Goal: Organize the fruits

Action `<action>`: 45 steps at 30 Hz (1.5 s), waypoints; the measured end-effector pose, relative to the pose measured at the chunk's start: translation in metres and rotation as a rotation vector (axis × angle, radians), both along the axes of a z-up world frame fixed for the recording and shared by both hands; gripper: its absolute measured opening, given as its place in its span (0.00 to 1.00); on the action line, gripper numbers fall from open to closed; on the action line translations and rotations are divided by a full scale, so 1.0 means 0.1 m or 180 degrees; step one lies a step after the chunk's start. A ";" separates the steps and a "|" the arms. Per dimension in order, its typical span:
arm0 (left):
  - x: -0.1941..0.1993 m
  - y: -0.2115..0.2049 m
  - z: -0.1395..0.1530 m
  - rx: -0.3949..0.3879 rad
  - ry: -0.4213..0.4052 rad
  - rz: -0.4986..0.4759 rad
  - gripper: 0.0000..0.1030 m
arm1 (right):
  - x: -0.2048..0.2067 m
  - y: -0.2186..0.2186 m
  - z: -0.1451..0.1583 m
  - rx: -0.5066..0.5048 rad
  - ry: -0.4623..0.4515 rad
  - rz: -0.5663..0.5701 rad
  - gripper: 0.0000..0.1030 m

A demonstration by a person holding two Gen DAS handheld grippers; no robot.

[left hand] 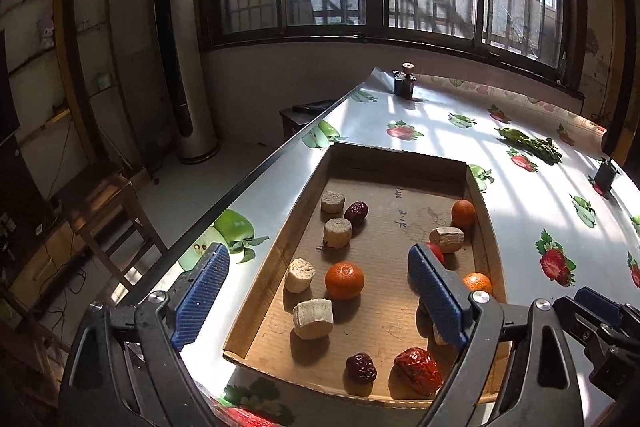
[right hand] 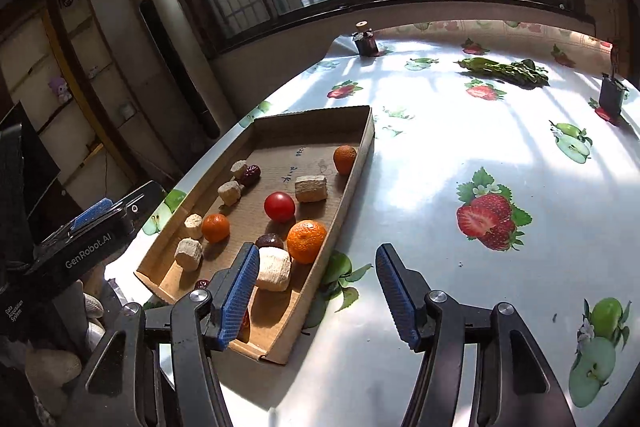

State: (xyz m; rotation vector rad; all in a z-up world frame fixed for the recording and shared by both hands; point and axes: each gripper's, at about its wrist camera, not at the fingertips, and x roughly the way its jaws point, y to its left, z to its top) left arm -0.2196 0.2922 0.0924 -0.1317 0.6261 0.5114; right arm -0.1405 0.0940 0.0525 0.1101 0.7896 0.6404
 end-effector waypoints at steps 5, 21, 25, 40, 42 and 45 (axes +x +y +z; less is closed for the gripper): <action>0.02 -0.22 0.01 0.0057 0.0073 -0.0093 0.88 | -0.05 -0.26 -0.04 0.0049 0.0036 -0.0199 0.67; -0.07 -0.66 0.15 0.0239 -0.0098 -0.0156 0.88 | -0.33 -0.51 0.00 -0.0064 -0.0305 -0.0303 0.73; -0.18 -0.69 0.22 0.0337 -0.0309 -0.0031 0.88 | -0.39 -0.52 0.03 -0.0080 -0.0389 -0.0308 0.75; -0.45 -0.51 0.22 0.0298 -0.0495 0.0406 1.00 | -0.61 -0.27 0.04 -0.0226 -0.0636 -0.0125 0.83; -0.44 -0.47 0.17 0.0236 -0.0460 0.0407 1.00 | -0.61 -0.25 0.02 -0.0252 -0.0623 -0.0133 0.83; -0.44 -0.40 0.13 0.0141 -0.0443 0.0383 1.00 | -0.59 -0.20 0.00 -0.0299 -0.0606 -0.0128 0.83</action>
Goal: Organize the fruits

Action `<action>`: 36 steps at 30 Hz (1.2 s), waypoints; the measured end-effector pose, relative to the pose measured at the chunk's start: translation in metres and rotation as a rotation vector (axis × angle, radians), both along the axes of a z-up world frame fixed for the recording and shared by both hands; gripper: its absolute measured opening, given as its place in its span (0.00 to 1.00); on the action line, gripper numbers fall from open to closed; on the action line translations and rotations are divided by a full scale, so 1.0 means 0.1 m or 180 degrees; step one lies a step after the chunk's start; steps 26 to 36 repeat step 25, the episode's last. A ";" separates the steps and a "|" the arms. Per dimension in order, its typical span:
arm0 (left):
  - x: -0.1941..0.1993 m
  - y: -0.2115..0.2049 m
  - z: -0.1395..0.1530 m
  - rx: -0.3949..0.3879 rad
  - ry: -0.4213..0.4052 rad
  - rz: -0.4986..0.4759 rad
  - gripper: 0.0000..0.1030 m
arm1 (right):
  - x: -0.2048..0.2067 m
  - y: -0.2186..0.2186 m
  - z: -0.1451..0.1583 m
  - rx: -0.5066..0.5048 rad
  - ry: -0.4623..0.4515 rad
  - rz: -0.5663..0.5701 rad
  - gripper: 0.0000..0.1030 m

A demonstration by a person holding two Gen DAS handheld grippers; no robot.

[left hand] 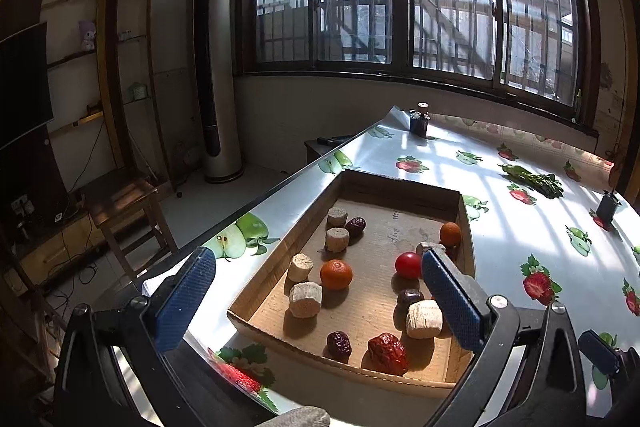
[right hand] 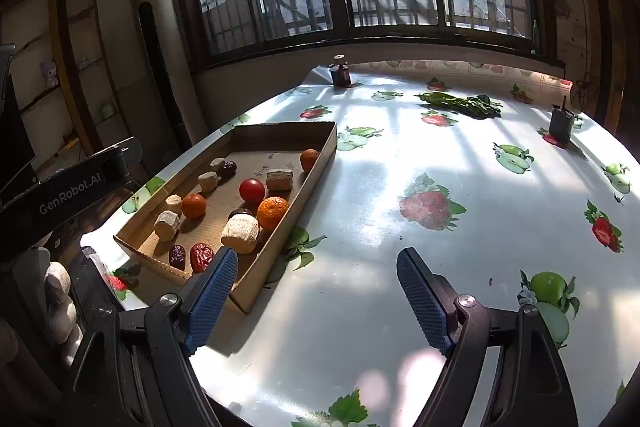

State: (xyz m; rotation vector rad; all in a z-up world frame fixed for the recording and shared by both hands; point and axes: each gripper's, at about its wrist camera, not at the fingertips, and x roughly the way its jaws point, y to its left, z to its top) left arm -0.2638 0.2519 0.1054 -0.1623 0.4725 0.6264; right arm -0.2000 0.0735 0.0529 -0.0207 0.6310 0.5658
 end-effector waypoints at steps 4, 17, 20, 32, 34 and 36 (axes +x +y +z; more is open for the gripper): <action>0.01 0.06 -0.07 -0.0079 0.0066 -0.0082 1.00 | -0.02 0.11 -0.01 -0.0067 -0.0002 0.0045 0.83; 0.11 0.22 -0.24 -0.0130 0.0235 -0.0077 1.00 | 0.21 0.48 0.08 -0.0498 -0.0062 0.0134 0.86; 0.13 0.25 -0.23 -0.0116 0.0268 -0.0077 1.00 | 0.19 0.54 0.07 -0.0512 -0.0072 0.0195 0.86; 0.18 0.23 -0.18 -0.0116 0.0466 -0.0157 1.00 | 0.25 0.49 0.09 -0.0372 0.0036 0.0148 0.86; 0.18 0.23 -0.18 -0.0116 0.0466 -0.0157 1.00 | 0.25 0.49 0.09 -0.0372 0.0036 0.0148 0.86; 0.18 0.23 -0.18 -0.0116 0.0466 -0.0157 1.00 | 0.25 0.49 0.09 -0.0372 0.0036 0.0148 0.86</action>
